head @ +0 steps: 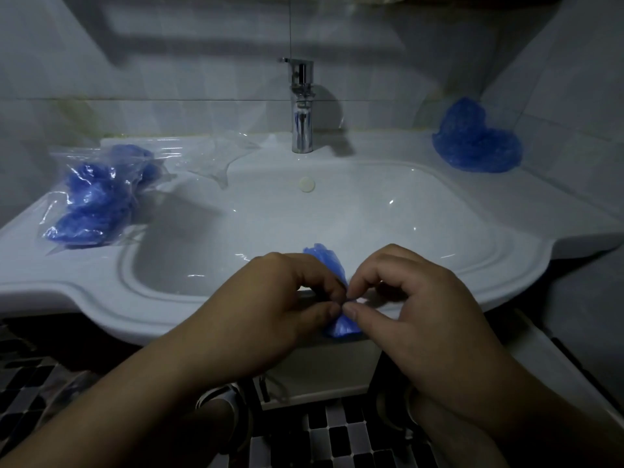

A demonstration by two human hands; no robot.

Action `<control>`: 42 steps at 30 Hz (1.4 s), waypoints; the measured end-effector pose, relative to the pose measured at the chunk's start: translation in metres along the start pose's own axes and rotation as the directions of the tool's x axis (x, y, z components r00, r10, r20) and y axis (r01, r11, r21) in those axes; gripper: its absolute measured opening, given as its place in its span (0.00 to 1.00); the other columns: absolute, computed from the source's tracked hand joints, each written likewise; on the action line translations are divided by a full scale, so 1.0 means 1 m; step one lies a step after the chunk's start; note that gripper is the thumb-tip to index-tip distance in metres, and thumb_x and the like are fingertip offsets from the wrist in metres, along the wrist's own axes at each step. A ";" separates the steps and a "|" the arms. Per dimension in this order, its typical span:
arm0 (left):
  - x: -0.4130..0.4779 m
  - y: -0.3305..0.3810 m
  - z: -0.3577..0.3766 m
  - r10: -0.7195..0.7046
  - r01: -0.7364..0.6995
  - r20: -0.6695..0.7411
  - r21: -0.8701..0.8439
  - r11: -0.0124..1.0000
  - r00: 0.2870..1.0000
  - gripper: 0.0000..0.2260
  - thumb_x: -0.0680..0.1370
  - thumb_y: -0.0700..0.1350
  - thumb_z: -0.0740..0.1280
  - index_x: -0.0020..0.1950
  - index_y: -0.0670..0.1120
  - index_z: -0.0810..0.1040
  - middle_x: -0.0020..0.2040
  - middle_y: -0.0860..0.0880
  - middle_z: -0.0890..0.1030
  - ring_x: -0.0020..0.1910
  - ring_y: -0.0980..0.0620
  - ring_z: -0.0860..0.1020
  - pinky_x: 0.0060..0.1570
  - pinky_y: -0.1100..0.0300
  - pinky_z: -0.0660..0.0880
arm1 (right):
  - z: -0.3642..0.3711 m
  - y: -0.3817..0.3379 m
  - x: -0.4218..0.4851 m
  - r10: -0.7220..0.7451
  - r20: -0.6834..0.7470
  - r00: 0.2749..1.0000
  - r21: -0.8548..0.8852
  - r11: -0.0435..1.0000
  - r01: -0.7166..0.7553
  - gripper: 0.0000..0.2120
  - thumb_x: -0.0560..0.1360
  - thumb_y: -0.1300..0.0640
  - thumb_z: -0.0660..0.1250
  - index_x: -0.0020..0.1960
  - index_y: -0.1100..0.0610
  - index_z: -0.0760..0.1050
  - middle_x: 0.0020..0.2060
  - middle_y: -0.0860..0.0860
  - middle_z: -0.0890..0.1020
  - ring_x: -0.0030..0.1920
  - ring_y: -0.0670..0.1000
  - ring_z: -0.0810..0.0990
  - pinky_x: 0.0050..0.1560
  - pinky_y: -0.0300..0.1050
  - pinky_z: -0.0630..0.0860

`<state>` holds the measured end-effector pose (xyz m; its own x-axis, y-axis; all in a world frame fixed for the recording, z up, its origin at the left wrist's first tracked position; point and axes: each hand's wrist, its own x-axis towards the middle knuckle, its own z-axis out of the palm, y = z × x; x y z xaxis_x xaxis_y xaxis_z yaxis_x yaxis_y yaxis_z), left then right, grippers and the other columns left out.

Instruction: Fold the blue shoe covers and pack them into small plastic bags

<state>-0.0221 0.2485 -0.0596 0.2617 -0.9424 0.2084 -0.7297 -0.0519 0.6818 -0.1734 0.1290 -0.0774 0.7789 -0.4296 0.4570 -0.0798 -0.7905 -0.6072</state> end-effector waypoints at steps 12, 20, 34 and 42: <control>-0.004 0.006 -0.007 0.037 -0.032 0.057 -0.089 0.995 0.998 0.07 0.73 0.45 0.67 0.40 0.47 0.84 0.50 0.58 0.83 0.52 0.59 0.81 0.54 0.58 0.76 | -0.017 -0.002 0.004 -0.068 0.193 0.979 -0.083 0.993 0.085 0.03 0.72 0.50 0.68 0.40 0.47 0.80 0.45 0.41 0.76 0.52 0.46 0.76 0.47 0.32 0.70; 0.000 0.008 0.004 -0.050 0.036 -0.103 -0.131 0.991 0.993 0.07 0.71 0.40 0.73 0.42 0.51 0.81 0.41 0.56 0.84 0.42 0.58 0.83 0.49 0.50 0.79 | -0.006 -0.002 0.005 0.026 0.033 0.999 -0.041 0.999 -0.025 0.06 0.68 0.47 0.69 0.36 0.47 0.74 0.42 0.43 0.76 0.45 0.44 0.78 0.43 0.38 0.74; -0.008 0.014 -0.002 0.058 -0.058 -0.017 0.029 0.998 0.998 0.07 0.66 0.45 0.68 0.40 0.52 0.85 0.46 0.58 0.83 0.47 0.58 0.82 0.48 0.58 0.77 | -0.020 0.001 0.005 -0.100 0.211 0.972 -0.083 0.989 0.119 0.08 0.73 0.46 0.62 0.42 0.45 0.79 0.42 0.42 0.76 0.48 0.46 0.75 0.46 0.38 0.70; -0.004 0.015 0.004 -0.026 0.016 -0.118 -0.080 0.997 0.993 0.06 0.72 0.45 0.73 0.43 0.52 0.77 0.40 0.55 0.84 0.41 0.53 0.83 0.43 0.49 0.79 | -0.013 -0.005 0.005 0.019 0.075 0.997 0.042 0.999 -0.023 0.06 0.71 0.54 0.72 0.41 0.47 0.75 0.34 0.47 0.79 0.37 0.48 0.78 0.35 0.33 0.72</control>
<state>-0.0364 0.2500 -0.0530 0.3529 -0.8952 0.2720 -0.6724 -0.0406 0.7390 -0.1771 0.1248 -0.0641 0.8219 -0.4106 0.3948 -0.0711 -0.7616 -0.6442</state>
